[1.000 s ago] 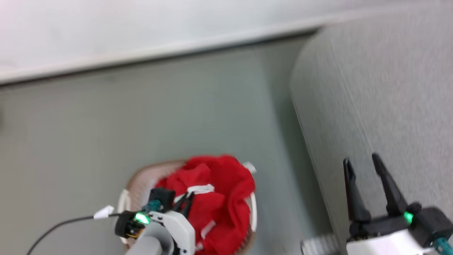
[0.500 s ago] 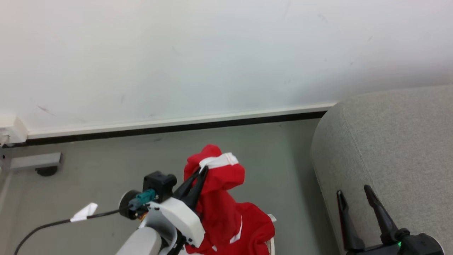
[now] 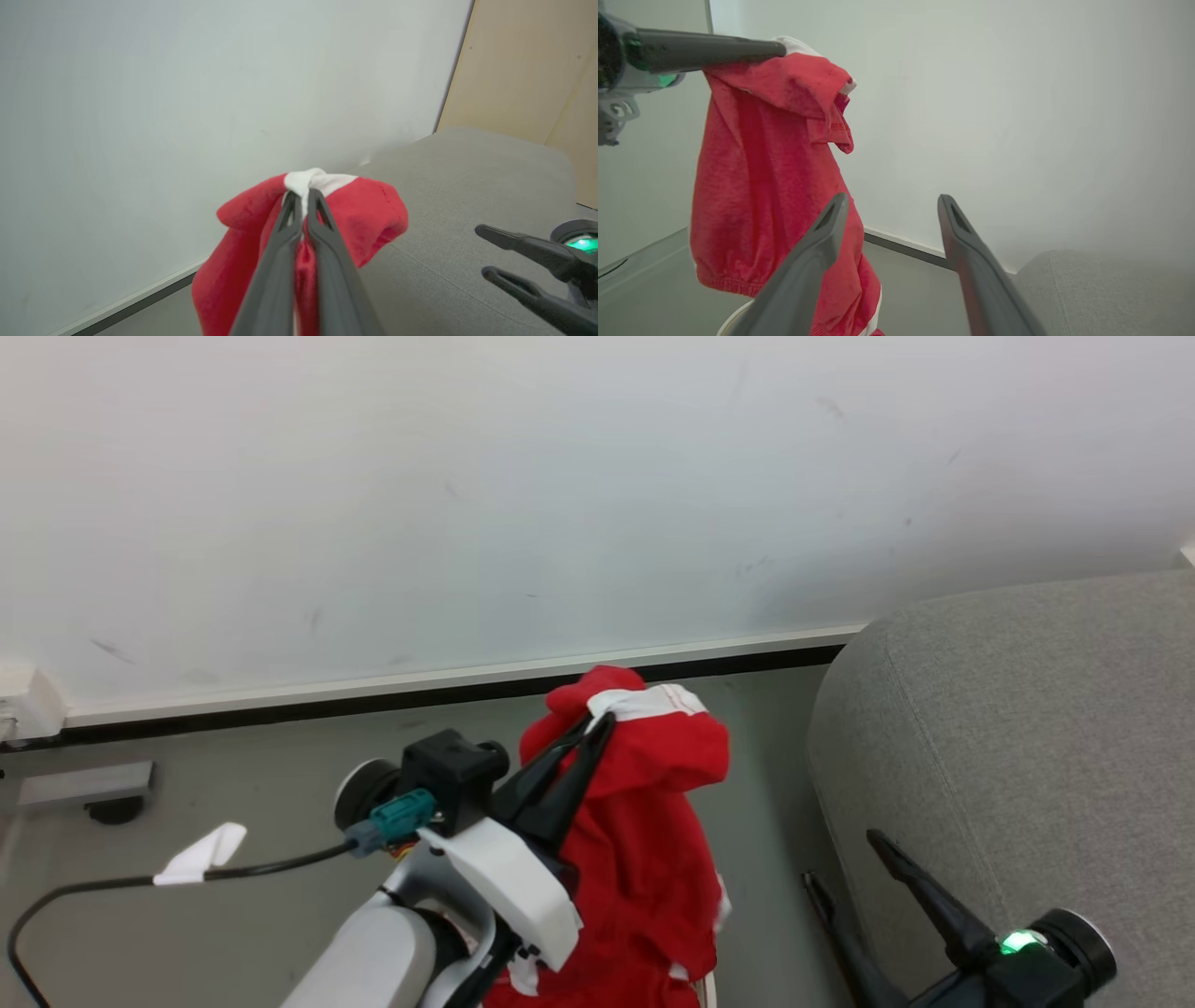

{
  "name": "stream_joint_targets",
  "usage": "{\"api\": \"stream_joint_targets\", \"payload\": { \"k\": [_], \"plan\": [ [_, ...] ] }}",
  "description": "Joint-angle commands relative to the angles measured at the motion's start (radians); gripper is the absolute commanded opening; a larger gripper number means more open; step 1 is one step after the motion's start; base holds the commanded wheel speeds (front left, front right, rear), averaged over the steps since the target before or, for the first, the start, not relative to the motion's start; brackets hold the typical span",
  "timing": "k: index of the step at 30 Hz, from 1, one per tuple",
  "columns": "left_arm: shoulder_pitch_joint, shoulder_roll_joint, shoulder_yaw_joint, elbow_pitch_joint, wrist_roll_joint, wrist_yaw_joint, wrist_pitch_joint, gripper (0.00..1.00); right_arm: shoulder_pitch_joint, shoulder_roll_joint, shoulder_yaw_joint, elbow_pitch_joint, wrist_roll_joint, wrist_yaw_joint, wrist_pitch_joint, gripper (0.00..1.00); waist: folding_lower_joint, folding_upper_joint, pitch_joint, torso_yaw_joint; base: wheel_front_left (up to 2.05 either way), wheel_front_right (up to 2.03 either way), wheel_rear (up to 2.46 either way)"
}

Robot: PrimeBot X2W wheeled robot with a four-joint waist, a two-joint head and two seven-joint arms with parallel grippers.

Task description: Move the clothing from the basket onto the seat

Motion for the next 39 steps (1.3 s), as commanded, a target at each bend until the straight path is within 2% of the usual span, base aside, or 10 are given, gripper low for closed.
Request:
{"api": "stream_joint_targets", "payload": {
  "k": [1,10,17,18,19,31,32,33,34,39],
  "plan": [
    [-0.009,0.001,-0.006,-0.016,0.011,-0.001,0.007,0.0,-0.034,-0.027,0.034,0.01,0.018,0.0,0.001,1.0,0.0002,-0.0001,-0.001,0.0,0.0,0.0,0.0],
    [-0.033,-0.036,-0.087,-0.069,0.001,-0.023,0.04,0.0,-0.273,-0.134,0.342,0.151,0.085,0.0,0.071,1.0,0.0002,-0.0001,-0.007,0.02,0.0,0.0,0.0],
    [-0.046,-0.066,-0.138,-0.068,-0.016,-0.033,0.039,0.0,-0.421,-0.043,0.494,0.342,0.151,-0.001,0.097,1.0,0.0002,-0.0001,-0.014,0.041,0.0,0.0,0.0],
    [-0.047,-0.068,-0.14,-0.064,-0.019,-0.033,0.037,0.0,-0.429,-0.023,0.504,0.366,0.182,-0.001,0.09,0.8,0.0002,-0.0001,-0.015,0.045,0.0,0.0,0.0],
    [-0.047,-0.069,-0.139,-0.057,-0.02,-0.03,0.036,0.0,-0.437,-0.009,0.521,0.386,0.221,-0.001,0.087,0.0,0.0002,-0.0001,-0.016,0.049,0.0,0.0,0.0],
    [-0.01,0.0,-0.08,0.028,0.004,0.021,0.002,0.0,-0.448,-0.018,0.562,0.416,0.528,-0.001,0.01,0.0,0.0002,-0.0001,-0.004,0.061,0.0,0.0,0.0],
    [-0.007,0.009,-0.077,0.037,0.012,0.026,-0.014,0.46,-0.447,-0.024,0.56,0.407,0.543,-0.001,0.006,0.0,0.0002,-0.0001,-0.004,0.058,0.0,0.0,0.0],
    [-0.007,0.009,-0.077,0.037,0.012,0.026,-0.014,0.46,-0.447,-0.024,0.56,0.407,0.543,-0.001,0.006,0.0,0.0002,-0.0001,-0.004,0.058,0.0,0.0,0.0],
    [0.003,0.016,-0.075,0.049,0.018,0.03,-0.027,1.0,-0.448,-0.03,0.557,0.399,0.559,-0.001,0.006,0.0,0.0002,-0.0001,-0.004,0.054,0.0,0.0,0.0],
    [0.045,0.042,-0.074,0.115,0.039,0.046,-0.081,1.0,-0.459,-0.065,0.522,0.366,0.603,-0.001,-0.002,0.0,0.0002,-0.0001,-0.006,0.04,0.0,0.0,0.0]
  ]
}}
